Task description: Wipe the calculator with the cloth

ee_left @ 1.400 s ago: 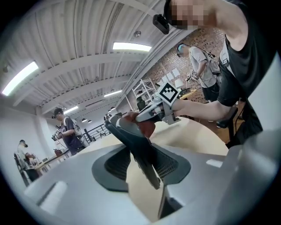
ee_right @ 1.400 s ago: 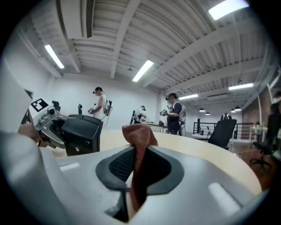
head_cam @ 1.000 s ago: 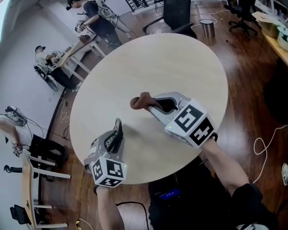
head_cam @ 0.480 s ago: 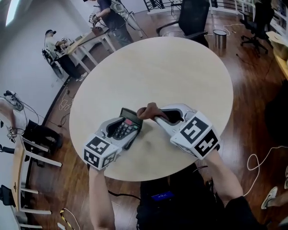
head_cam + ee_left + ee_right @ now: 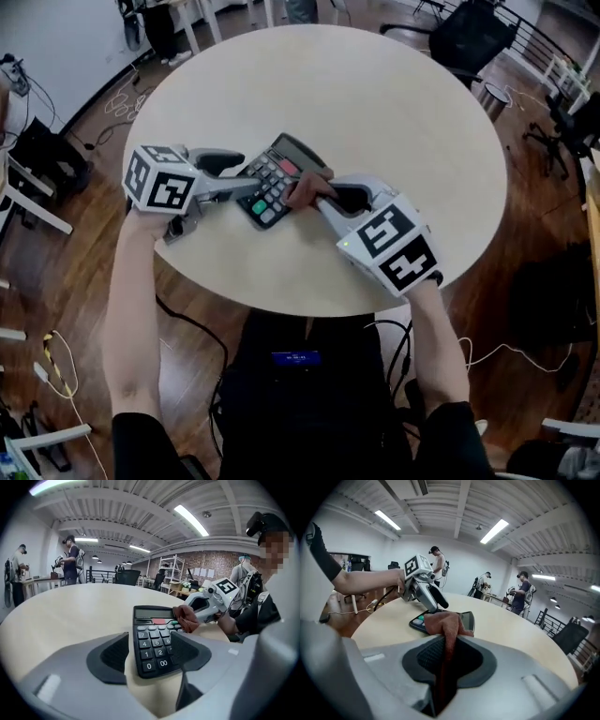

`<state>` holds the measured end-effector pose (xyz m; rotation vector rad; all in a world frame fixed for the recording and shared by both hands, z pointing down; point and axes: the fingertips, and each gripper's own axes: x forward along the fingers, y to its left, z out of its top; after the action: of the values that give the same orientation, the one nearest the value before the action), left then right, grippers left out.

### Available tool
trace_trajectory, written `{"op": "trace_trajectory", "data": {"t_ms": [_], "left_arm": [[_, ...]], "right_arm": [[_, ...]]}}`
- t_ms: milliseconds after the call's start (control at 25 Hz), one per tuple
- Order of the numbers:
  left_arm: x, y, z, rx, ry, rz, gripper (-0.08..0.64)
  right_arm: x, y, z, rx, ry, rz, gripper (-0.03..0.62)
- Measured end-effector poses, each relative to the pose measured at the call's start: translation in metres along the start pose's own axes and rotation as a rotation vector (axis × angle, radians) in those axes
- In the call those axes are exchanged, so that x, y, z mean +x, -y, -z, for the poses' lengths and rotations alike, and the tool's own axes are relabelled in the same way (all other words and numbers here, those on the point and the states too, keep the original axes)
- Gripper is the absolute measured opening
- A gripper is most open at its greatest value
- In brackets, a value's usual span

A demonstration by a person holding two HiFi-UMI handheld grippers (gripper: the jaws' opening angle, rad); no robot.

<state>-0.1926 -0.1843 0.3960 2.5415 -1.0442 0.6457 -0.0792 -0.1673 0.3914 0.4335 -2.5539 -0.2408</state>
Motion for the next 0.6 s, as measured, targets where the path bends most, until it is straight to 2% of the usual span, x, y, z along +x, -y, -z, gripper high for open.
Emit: {"op": "trace_trajectory", "data": {"t_ms": [120,400,480,600], "left_arm": [[0.002,0.012,-0.007,0.002,0.028,0.07,0.293],[-0.015,0.007,-0.005,-0.046,0.028,0.051,0.287],[-0.013,0.01,-0.018,-0.049,0.029,0.06,0.282],[-0.01,0.017,-0.052,-0.042,0.024,0.046,0.281]], "right_arm": [[0.004,0.007,-0.002,-0.021,-0.035,0.022,0.049],[0.039,0.042,-0.022,0.006,-0.067,0.13,0.049],[0.041,0.062,-0.032,0.039,-0.052,0.147,0.049],[0.012,0.092,-0.048,0.089,-0.007,0.175,0.05]]}}
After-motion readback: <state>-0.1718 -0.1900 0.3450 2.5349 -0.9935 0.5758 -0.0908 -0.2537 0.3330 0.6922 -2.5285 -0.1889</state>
